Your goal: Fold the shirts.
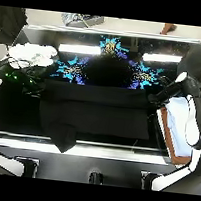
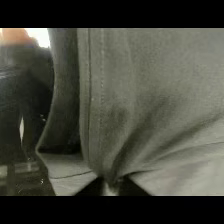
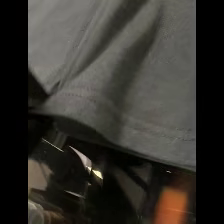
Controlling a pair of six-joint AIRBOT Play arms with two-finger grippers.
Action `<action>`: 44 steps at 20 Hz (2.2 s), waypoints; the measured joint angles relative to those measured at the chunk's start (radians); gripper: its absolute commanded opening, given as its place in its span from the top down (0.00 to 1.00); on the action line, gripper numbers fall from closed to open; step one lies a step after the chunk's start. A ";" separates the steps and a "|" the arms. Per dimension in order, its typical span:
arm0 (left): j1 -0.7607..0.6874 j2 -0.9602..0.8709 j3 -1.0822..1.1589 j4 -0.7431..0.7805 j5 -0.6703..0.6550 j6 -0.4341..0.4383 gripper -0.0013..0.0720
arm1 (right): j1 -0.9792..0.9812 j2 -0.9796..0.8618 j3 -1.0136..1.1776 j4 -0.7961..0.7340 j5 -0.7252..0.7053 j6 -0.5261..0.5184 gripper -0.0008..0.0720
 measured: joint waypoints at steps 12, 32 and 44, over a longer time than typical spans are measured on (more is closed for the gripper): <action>0.087 0.343 -0.516 -0.109 0.013 0.038 0.30 | -0.040 0.230 -0.117 -0.137 0.211 -0.047 0.32; 0.030 0.607 -1.087 -0.289 0.270 0.102 0.94 | -0.051 0.440 -0.588 -0.108 0.013 -0.049 0.30; 0.026 0.613 -1.082 -0.279 0.273 0.128 0.94 | -0.050 0.384 -0.776 0.065 -0.133 -0.043 0.94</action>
